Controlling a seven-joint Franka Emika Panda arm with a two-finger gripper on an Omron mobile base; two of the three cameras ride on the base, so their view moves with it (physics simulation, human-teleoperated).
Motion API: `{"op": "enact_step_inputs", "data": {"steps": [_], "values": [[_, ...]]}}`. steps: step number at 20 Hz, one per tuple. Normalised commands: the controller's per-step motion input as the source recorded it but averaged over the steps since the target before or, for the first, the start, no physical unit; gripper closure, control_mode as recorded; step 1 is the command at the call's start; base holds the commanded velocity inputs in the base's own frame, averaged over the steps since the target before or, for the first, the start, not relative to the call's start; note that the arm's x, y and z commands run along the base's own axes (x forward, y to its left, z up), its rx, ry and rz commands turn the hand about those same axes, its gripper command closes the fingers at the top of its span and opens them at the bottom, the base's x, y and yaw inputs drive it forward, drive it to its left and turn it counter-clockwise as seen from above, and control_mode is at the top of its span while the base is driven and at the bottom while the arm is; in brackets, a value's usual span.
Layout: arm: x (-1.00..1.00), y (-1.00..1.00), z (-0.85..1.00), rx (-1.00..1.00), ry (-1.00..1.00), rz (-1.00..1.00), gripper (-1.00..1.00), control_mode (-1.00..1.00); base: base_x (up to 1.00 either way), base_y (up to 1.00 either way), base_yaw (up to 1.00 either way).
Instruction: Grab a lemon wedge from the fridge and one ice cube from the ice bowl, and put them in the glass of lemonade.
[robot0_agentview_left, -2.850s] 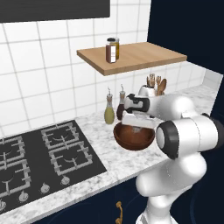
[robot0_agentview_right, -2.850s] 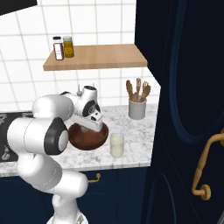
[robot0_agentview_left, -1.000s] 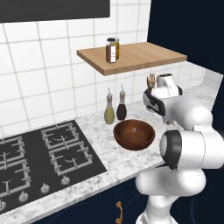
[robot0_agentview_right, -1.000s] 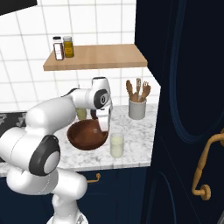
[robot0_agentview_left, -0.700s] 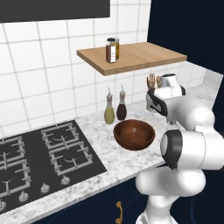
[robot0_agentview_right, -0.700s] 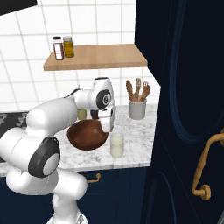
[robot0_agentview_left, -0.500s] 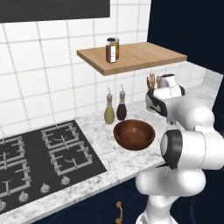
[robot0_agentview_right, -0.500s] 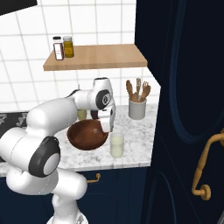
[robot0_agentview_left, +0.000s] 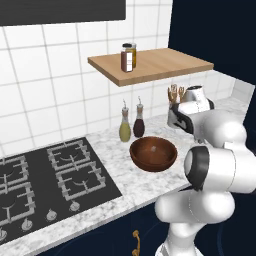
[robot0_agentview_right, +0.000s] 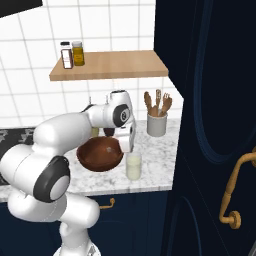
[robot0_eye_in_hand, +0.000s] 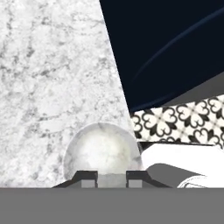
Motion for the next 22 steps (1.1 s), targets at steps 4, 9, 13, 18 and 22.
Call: {"op": "enact_step_inputs", "data": {"steps": [4, 9, 13, 18, 22], "values": [[0.02, -0.09, -0.07, -0.01, 0.0, 0.0, 1.0, -1.0, 0.0, 0.0, 0.0], [0.15, -0.02, -0.16, -0.01, 0.0, 0.0, 1.0, -1.0, 0.0, 0.0, 0.0], [0.16, -0.13, -0.03, 0.0, 0.0, 0.0, 1.0, -1.0, 0.0, 0.0, 0.0], [0.14, -0.06, -0.09, 0.0, 0.0, 0.0, 1.0, -1.0, 0.0, 0.0, 0.0], [0.12, 0.0, -0.2, 0.0, -0.01, 0.0, 1.0, -1.0, 0.0, 0.0, 0.0]]}}
